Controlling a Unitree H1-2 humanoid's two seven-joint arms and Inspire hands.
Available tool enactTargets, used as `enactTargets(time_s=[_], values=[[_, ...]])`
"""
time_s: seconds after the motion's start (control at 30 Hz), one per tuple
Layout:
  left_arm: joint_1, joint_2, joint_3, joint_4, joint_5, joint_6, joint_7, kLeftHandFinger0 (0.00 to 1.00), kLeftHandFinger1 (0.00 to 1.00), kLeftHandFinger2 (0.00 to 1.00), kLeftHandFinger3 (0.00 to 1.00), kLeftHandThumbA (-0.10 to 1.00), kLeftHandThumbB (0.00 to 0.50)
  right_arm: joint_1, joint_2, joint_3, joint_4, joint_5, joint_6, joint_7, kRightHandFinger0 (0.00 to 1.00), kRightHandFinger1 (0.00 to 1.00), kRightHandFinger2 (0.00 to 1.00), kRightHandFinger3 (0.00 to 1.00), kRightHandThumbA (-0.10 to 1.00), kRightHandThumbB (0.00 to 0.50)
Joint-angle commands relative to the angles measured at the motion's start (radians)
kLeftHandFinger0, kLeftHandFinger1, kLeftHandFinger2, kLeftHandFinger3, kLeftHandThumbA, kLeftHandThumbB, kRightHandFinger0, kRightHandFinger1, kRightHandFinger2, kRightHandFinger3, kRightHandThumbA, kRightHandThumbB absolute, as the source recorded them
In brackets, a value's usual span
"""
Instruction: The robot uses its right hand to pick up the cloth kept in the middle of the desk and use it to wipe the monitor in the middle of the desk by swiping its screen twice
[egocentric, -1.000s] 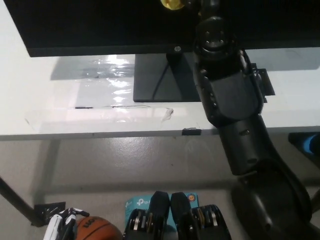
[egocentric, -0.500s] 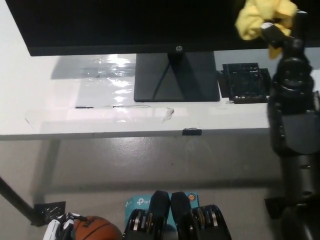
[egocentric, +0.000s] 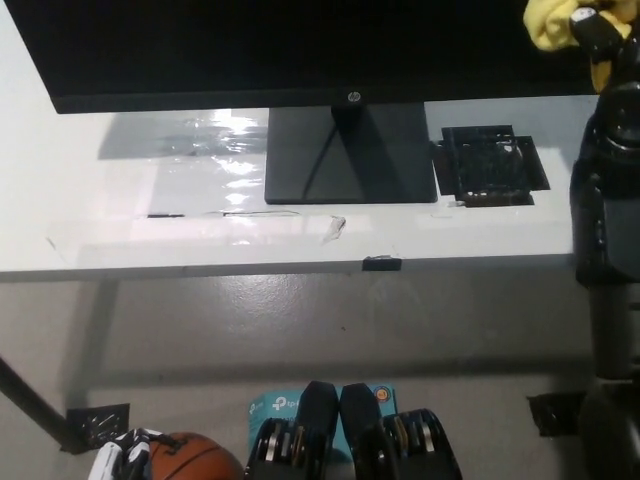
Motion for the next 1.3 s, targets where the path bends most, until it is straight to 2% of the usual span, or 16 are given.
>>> enactTargets(time_s=[0.0, 0.1, 0.2, 0.5, 0.57, 0.63, 0.7, 0.77, 0.87, 0.9, 0.97, 1.1, 1.13, 1.17, 1.23, 1.27], values=[[-0.002, 0.006, 0.001, -0.015, 0.005, -0.041, -0.002, 0.0, 0.0, 0.0, 0.0, 0.77, 0.5, -0.094, 0.002, 0.023, -0.02, -0.008, -0.027, -0.003, 0.0, 0.0, 0.0, 0.0, -0.1, 0.141], [-0.001, 0.005, 0.003, -0.026, -0.006, -0.01, -0.008, 0.0, 0.0, 0.0, 0.0, 0.76, 0.5, -0.109, 0.018, 0.043, -0.02, -0.006, -0.022, 0.011, 0.0, 0.0, 0.0, 0.0, -0.1, 0.107], [0.0, 0.01, -0.004, -0.027, 0.017, -0.02, -0.001, 0.0, 0.0, 0.0, 0.0, 0.79, 0.5, -0.125, 0.046, 0.059, -0.011, -0.009, -0.013, 0.003, 0.0, 0.0, 0.0, 0.03, -0.1, 0.132], [-0.009, 0.006, -0.003, -0.01, 0.012, -0.04, -0.004, 0.0, 0.0, 0.0, 0.0, 0.78, 0.5, -0.163, 0.126, 0.127, 0.075, -0.037, -0.037, -0.024, 0.0, 0.0, 0.0, 0.01, -0.1, 0.1], [-0.013, 0.006, -0.004, -0.011, 0.015, -0.032, -0.003, 0.0, 0.0, 0.0, 0.0, 0.79, 0.5, -0.169, 0.146, 0.137, 0.092, -0.041, -0.039, -0.03, 0.0, 0.0, 0.0, 0.18, -0.1, 0.072], [-0.011, 0.006, -0.007, -0.02, 0.025, -0.019, 0.002, 0.0, 0.0, 0.0, 0.0, 0.78, 0.5, -0.175, 0.181, 0.141, 0.113, -0.039, -0.036, -0.042, 0.0, 0.0, 0.0, 0.18, -0.1, 0.065], [-0.01, 0.002, -0.007, -0.016, 0.019, -0.024, -0.001, 0.0, 0.0, 0.0, 0.0, 0.78, 0.5, -0.171, 0.196, 0.15, 0.129, -0.048, -0.056, -0.049, 0.0, 0.0, 0.0, 0.13, -0.1, 0.093], [-0.007, 0.001, -0.009, -0.021, 0.025, -0.02, 0.003, 0.0, 0.0, 0.0, 0.0, 0.78, 0.5, -0.167, 0.198, 0.185, 0.161, -0.074, -0.086, -0.046, 0.0, 0.0, 0.03, 0.17, -0.1, 0.175], [-0.006, 0.0, -0.009, -0.02, 0.026, -0.029, 0.003, 0.0, 0.0, 0.0, 0.0, 0.78, 0.5, -0.173, 0.225, 0.181, 0.206, -0.049, -0.122, -0.058, 0.0, 0.0, 0.04, 0.01, -0.1, 0.291], [-0.004, 0.0, -0.008, -0.026, 0.02, -0.02, 0.0, 0.0, 0.0, 0.0, 0.0, 0.77, 0.5, -0.183, 0.235, 0.183, 0.231, -0.052, -0.127, -0.067, 0.0, 0.0, 0.06, 0.07, -0.1, 0.305], [-0.002, -0.001, -0.008, -0.028, 0.02, -0.017, 0.0, 0.0, 0.0, 0.0, 0.0, 0.77, 0.5, -0.187, 0.239, 0.184, 0.248, -0.053, -0.134, -0.07, 0.0, 0.0, 0.09, 0.03, -0.1, 0.349], [0.004, -0.003, -0.009, -0.027, 0.02, -0.022, -0.001, 0.0, 0.0, 0.0, 0.0, 0.77, 0.5, -0.208, 0.262, 0.177, 0.306, -0.044, -0.147, -0.087, 0.0, 0.0, 0.2, 0.01, -0.1, 0.356], [0.007, -0.004, -0.009, -0.028, 0.018, -0.021, -0.003, 0.0, 0.0, 0.0, 0.0, 0.77, 0.5, -0.212, 0.266, 0.177, 0.316, -0.045, -0.148, -0.093, 0.0, 0.02, 0.27, 0.1, -0.1, 0.357], [0.007, -0.004, -0.009, -0.03, 0.015, -0.02, -0.005, 0.0, 0.0, 0.0, 0.0, 0.76, 0.5, -0.218, 0.269, 0.177, 0.326, -0.046, -0.148, -0.098, 0.0, 0.0, 0.24, 0.13, -0.1, 0.357], [0.009, -0.001, -0.012, -0.026, 0.021, -0.027, -0.006, 0.0, 0.0, 0.0, 0.0, 0.78, 0.5, -0.237, 0.282, 0.172, 0.356, -0.036, -0.155, -0.105, 0.0, 0.0, 0.07, 0.05, -0.1, 0.363], [0.009, 0.0, -0.014, -0.024, 0.03, -0.03, -0.001, 0.0, 0.0, 0.0, 0.0, 0.79, 0.5, -0.243, 0.29, 0.173, 0.355, -0.038, -0.153, -0.113, 0.0, 0.0, 0.0, 0.24, -0.1, 0.337]])
